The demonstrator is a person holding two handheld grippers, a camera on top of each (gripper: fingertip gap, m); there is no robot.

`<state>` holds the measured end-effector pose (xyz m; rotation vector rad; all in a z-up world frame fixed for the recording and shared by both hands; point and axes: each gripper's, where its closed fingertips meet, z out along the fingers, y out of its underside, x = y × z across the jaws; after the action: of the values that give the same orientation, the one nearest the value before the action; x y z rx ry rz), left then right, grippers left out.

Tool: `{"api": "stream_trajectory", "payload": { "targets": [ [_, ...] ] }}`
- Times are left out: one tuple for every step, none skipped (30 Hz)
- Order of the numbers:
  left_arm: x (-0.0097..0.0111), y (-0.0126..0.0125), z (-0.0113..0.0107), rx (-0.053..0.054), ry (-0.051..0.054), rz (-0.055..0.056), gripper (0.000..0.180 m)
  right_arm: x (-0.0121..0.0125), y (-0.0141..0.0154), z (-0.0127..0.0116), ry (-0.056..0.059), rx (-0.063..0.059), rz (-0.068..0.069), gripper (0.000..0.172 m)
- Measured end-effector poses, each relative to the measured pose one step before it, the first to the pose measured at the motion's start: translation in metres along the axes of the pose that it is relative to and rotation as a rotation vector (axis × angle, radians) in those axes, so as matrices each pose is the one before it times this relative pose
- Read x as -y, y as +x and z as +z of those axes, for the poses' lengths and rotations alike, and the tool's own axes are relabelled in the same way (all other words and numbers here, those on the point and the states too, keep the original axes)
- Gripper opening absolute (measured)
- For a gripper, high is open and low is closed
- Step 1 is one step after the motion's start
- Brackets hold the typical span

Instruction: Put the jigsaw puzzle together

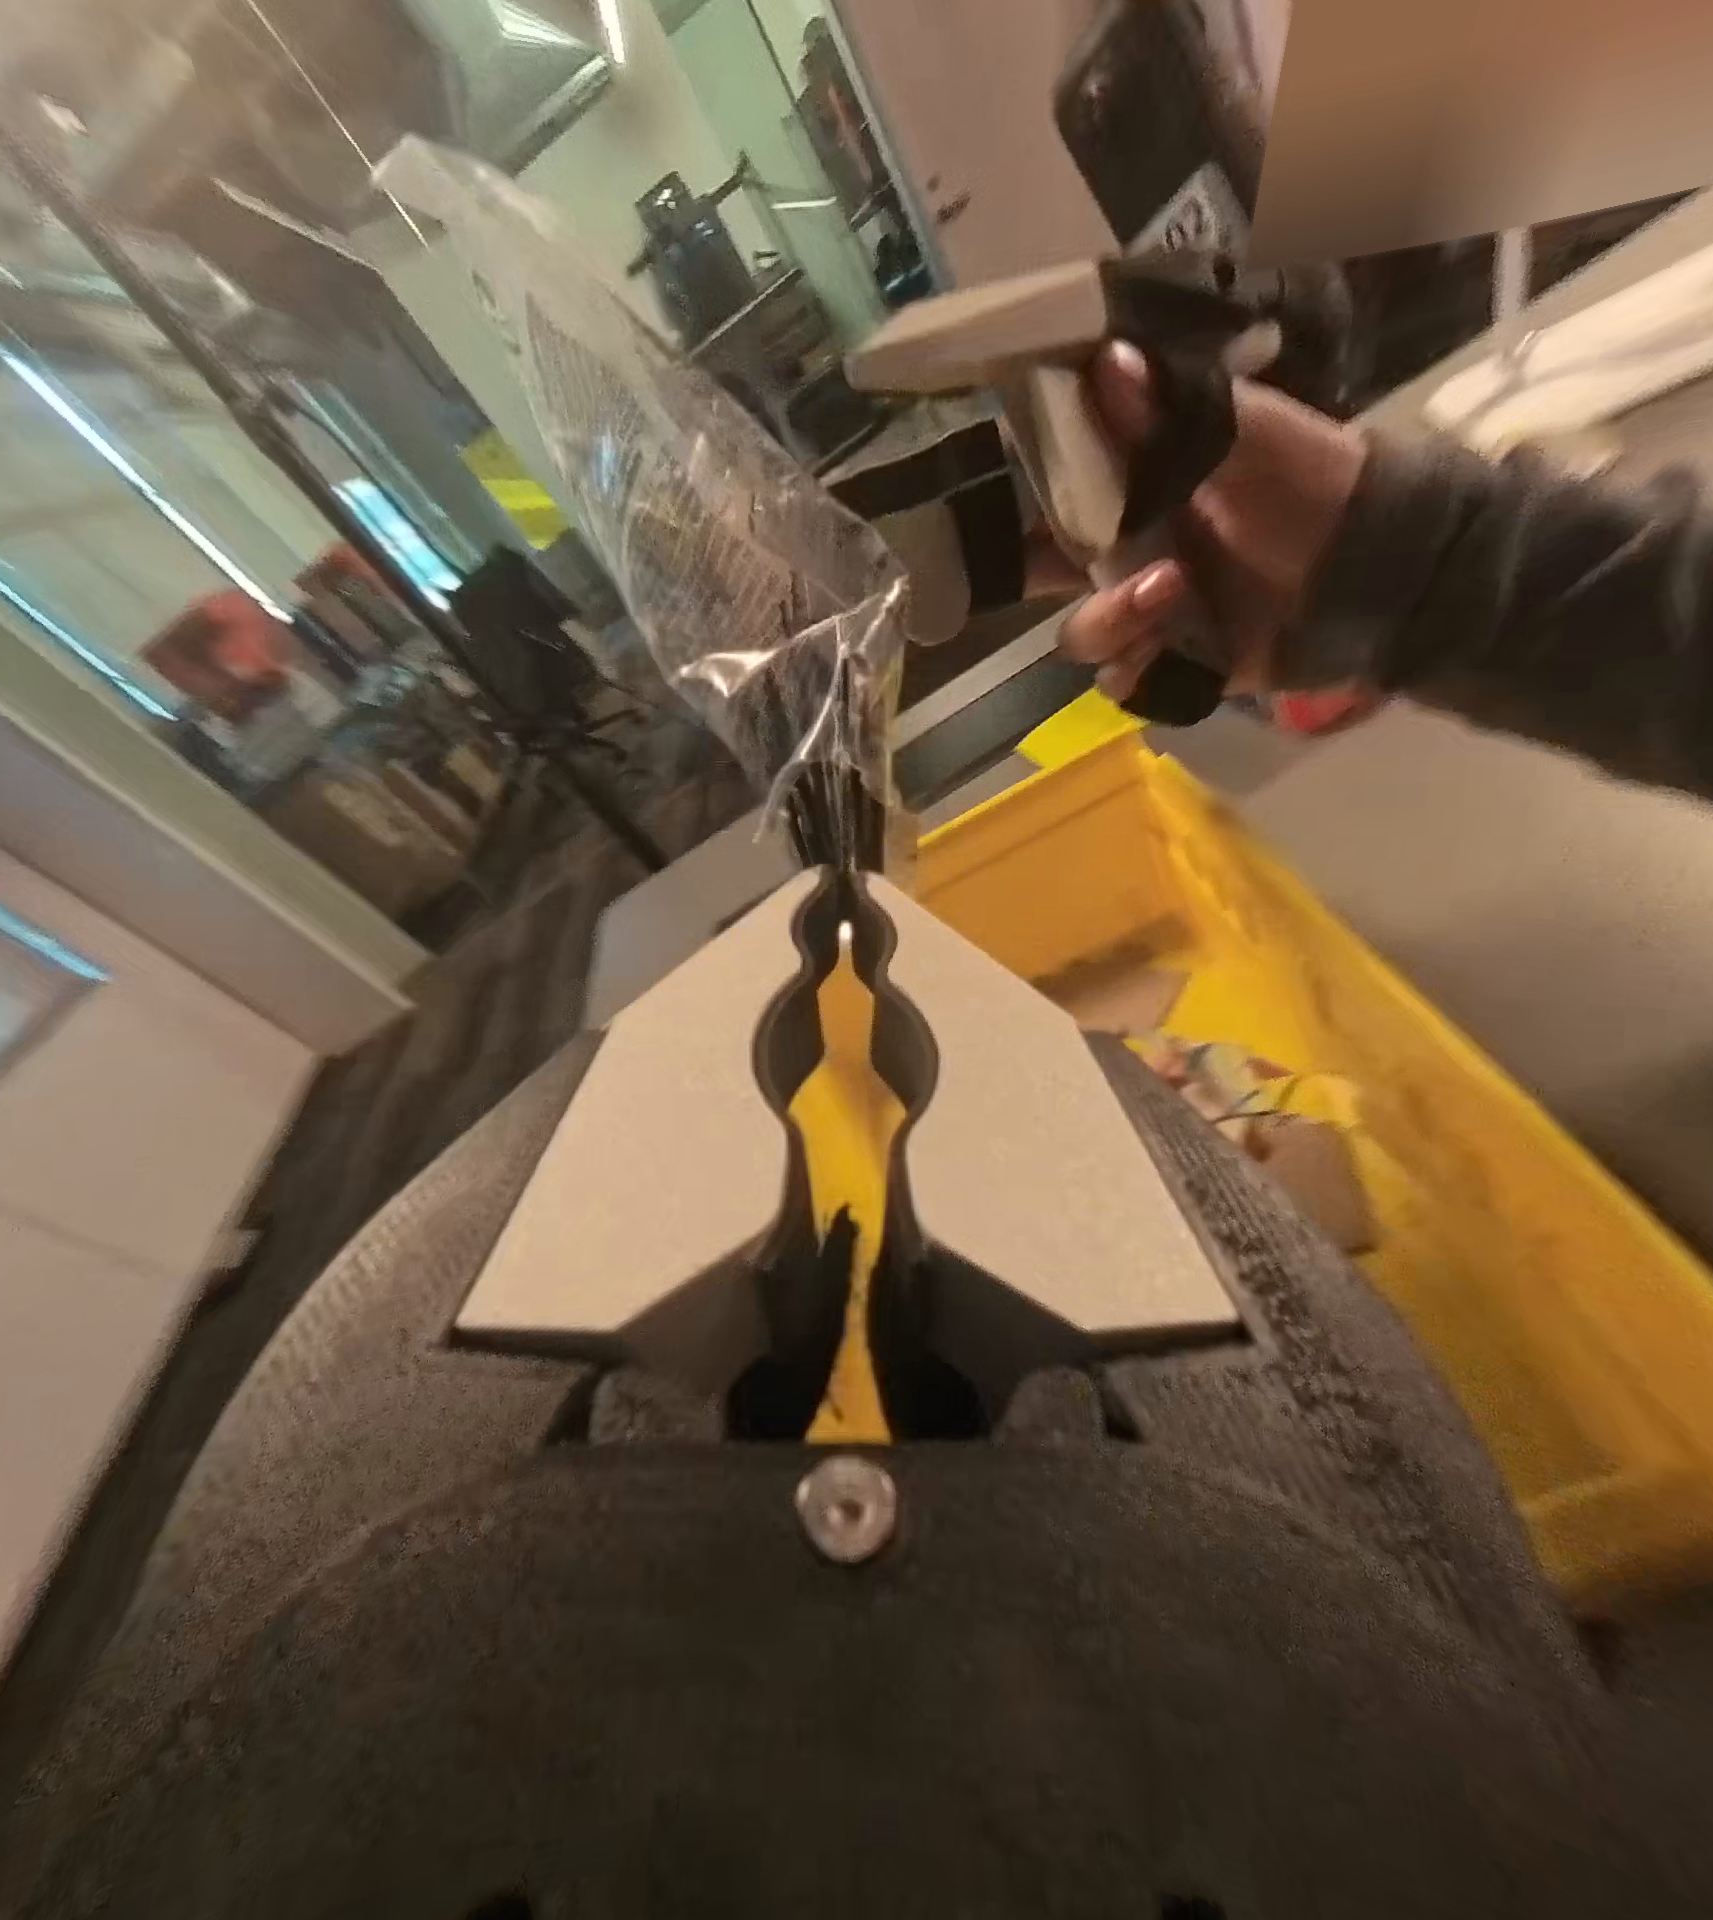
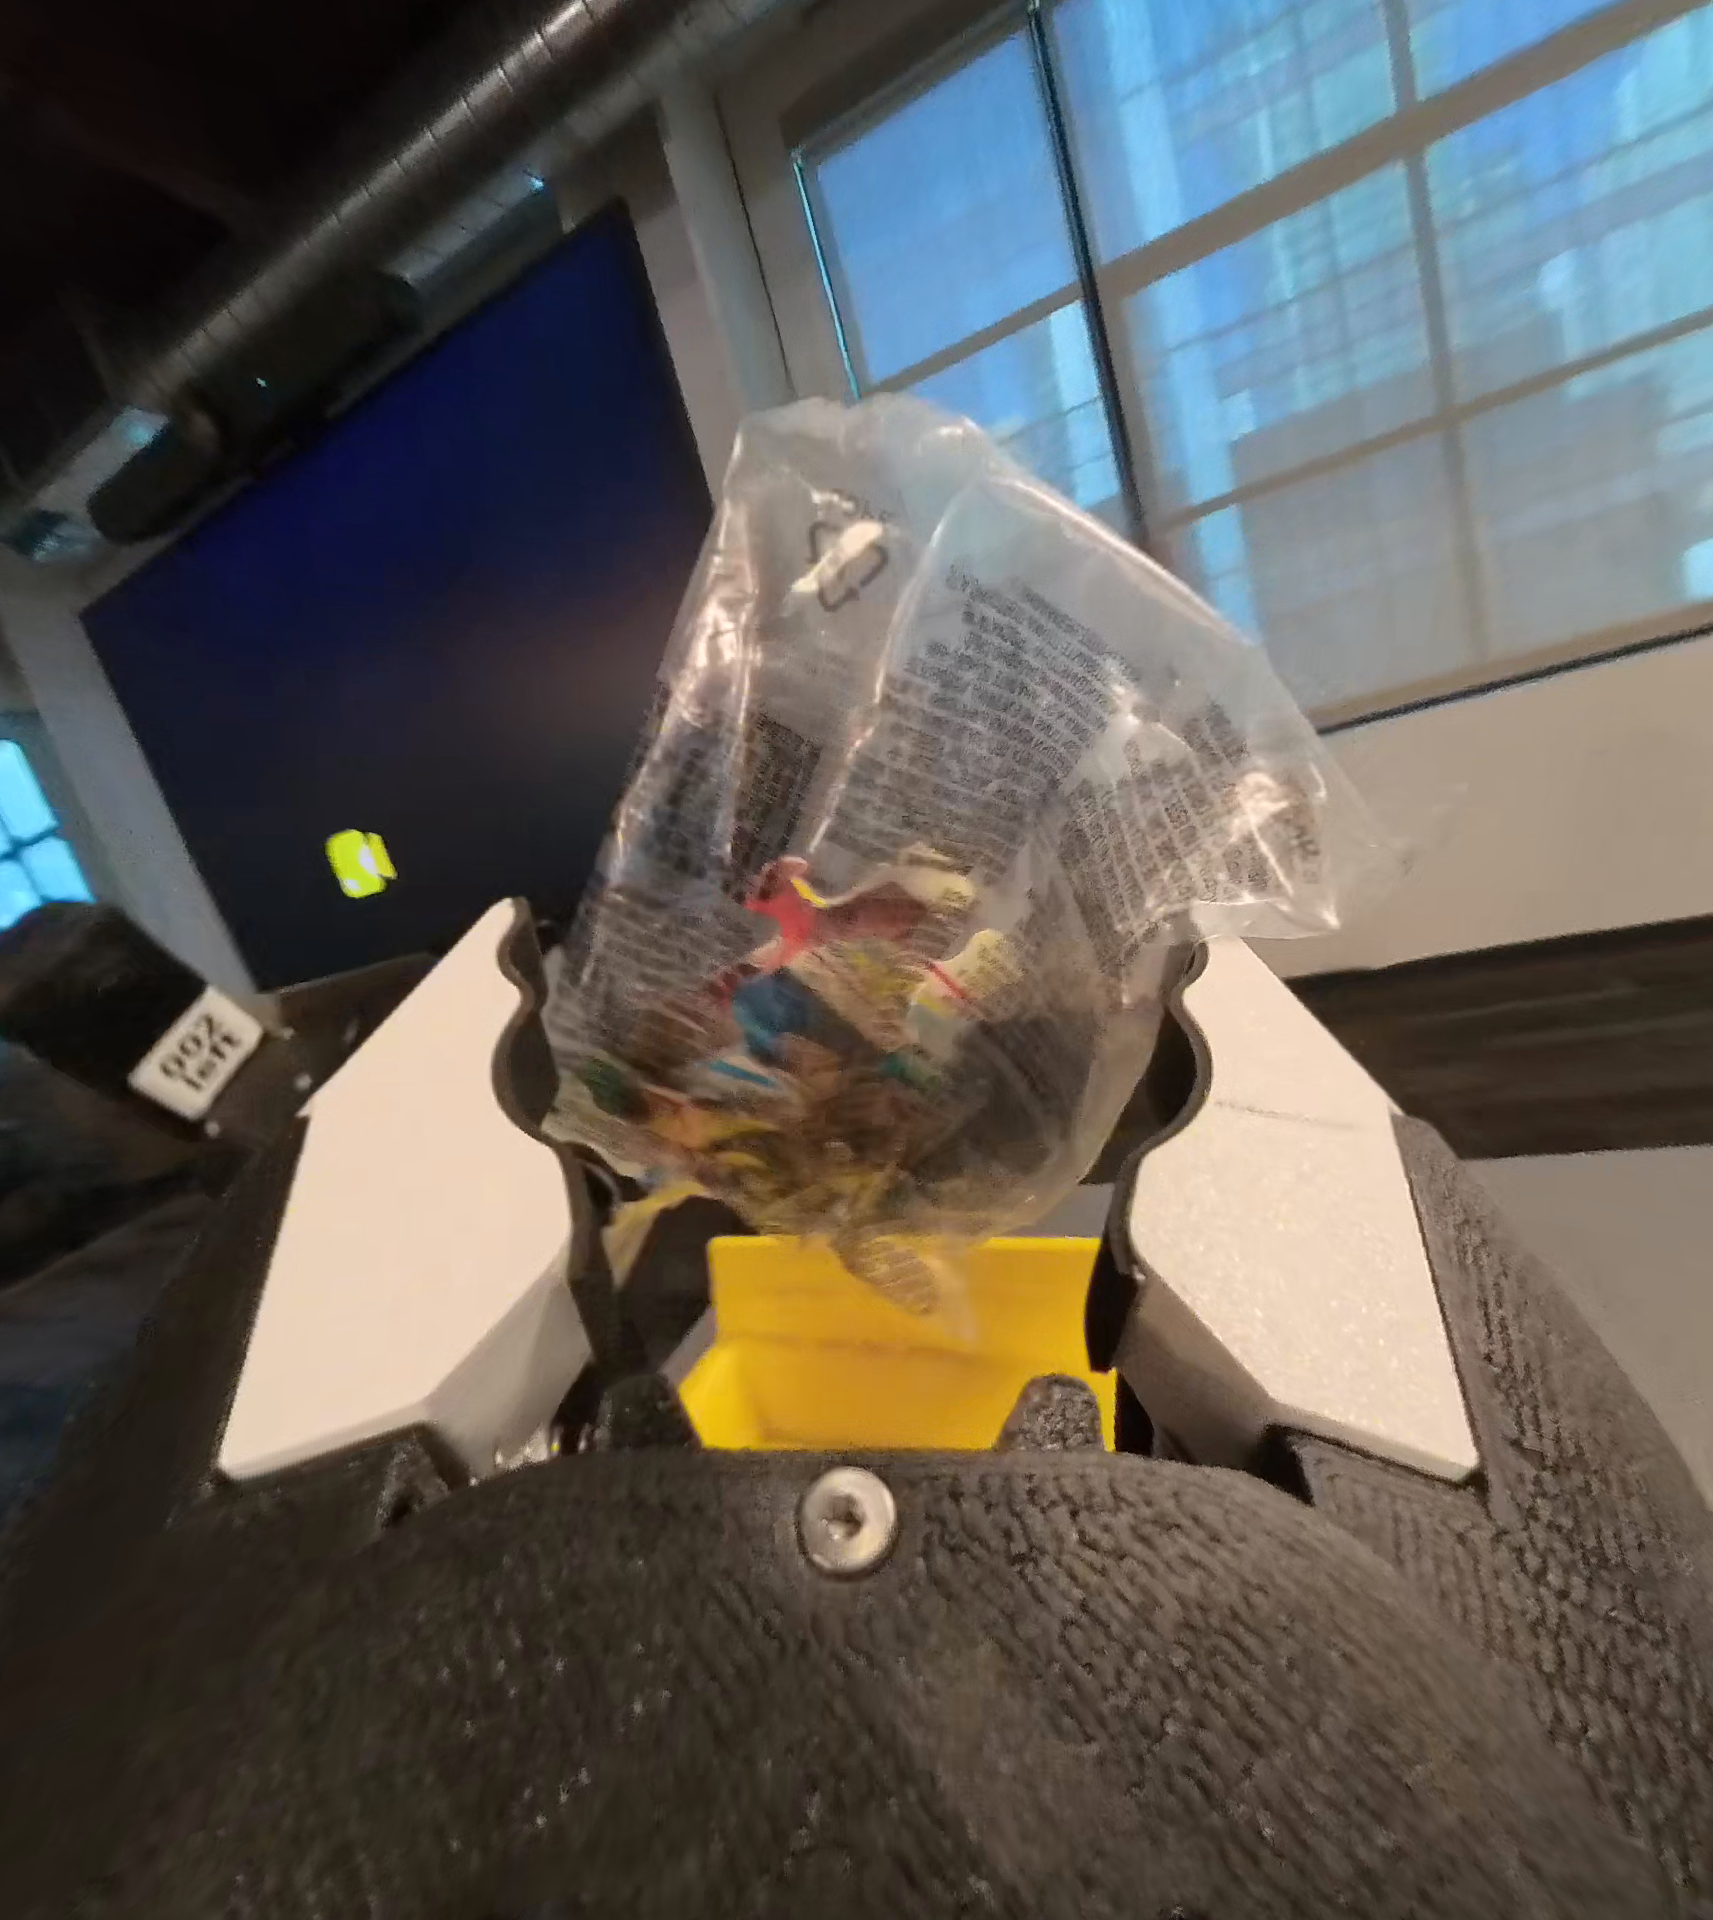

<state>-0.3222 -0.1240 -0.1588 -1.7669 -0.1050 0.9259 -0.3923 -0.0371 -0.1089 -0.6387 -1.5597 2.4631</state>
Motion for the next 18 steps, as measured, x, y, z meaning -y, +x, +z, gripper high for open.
{"api": "stream_trajectory", "payload": {
  "targets": [
    [0.00064,0.00127,0.00182,0.0381,-0.0192,0.0867,0.0,-0.0013,-0.00254,0.00158,-0.0064,0.0212,0.0453,0.118],
    [-0.0001,0.0022,0.00261,0.0318,-0.0307,0.0805,0.0,-0.00215,-0.00213,0.00199,-0.0109,0.019,0.0465,0.118],
    [-0.00011,0.00273,0.00276,0.0251,-0.0343,0.0727,0.0,-0.00274,-0.00176,0.00211,-0.0145,0.0146,0.0397,0.116],
    [-0.00006,0.00349,0.00275,0.0153,-0.0307,0.0588,0.0,-0.00316,-0.00172,0.00219,-0.0154,0.0135,0.0273,0.112],
    [0.00069,0.00354,0.0025,0.0095,-0.0209,0.0454,0.0,-0.00347,-0.00188,0.00186,-0.0176,0.0113,0.0157,0.105],
    [0.00158,0.00356,0.00206,0.0056,-0.0071,0.0357,0.0,-0.00316,-0.00009,0.00148,-0.0161,-0.0011,0.0103,0.093],
    [0.0027,0.00336,0.00136,0.0034,0.0059,0.0243,0.0,-0.00347,0.00022,0.00121,-0.0198,-0.0035,0.0053,0.077],
    [0.00317,0.00273,0.0007,0.0029,0.0138,0.0122,0.0,-0.00451,-0.00033,0.00074,-0.0282,0.0009,-0.0029,0.051],
    [0.00301,0.00239,0.00024,0.0013,0.017,0.0034,0.0,-0.00389,-0.00136,0.00002,-0.0255,0.0076,-0.0162,0.018],
    [0.00277,0.00058,-0.00024,0.0129,0.0191,-0.0037,0.0,-0.00039,-0.00034,-0.00063,-0.0017,-0.0022,-0.0193,0.001],
    [0.0022,-0.0016,-0.00073,0.0287,0.0201,-0.0001,0.0,0.00376,0.00183,-0.00138,0.0251,-0.0199,-0.0051,0.0],
    [0.0011,-0.00207,-0.00108,0.0312,0.0158,-0.0025,0.0,0.00627,0.00205,-0.00212,0.0408,-0.0207,0.01,0.0],
    [-0.00031,-0.00197,-0.00139,0.0309,0.007,-0.0044,0.0,0.00707,0.00218,-0.0026,0.0477,-0.0199,0.0156,0.0],
    [0.0013,-0.00232,-0.00176,0.0411,0.0185,0.0058,0.0,0.0047,0.0004,-0.00189,0.033,-0.0057,0.0153,0.0],
    [0.00176,0.00016,-0.00103,0.0283,0.0179,0.0083,0.0,0.00228,-0.00051,0.00006,0.0194,-0.0024,0.0215,0.0],
    [-0.00012,0.00071,0.00002,0.027,0.0023,0.0114,0.0,0.00173,0.00032,0.00132,0.0278,-0.0159,0.0185,0.0],
    [-0.00098,0.00032,0.00018,0.0323,-0.0027,0.0288,0.0,0.00119,-0.00021,0.00186,0.0313,-0.0202,0.0051,0.0],
    [-0.00163,-0.00025,-0.0006,0.0364,-0.0028,0.0373,0.0,0.00006,0.0001,0.00168,0.0202,-0.023,-0.0083,0.0]
  ]
}}
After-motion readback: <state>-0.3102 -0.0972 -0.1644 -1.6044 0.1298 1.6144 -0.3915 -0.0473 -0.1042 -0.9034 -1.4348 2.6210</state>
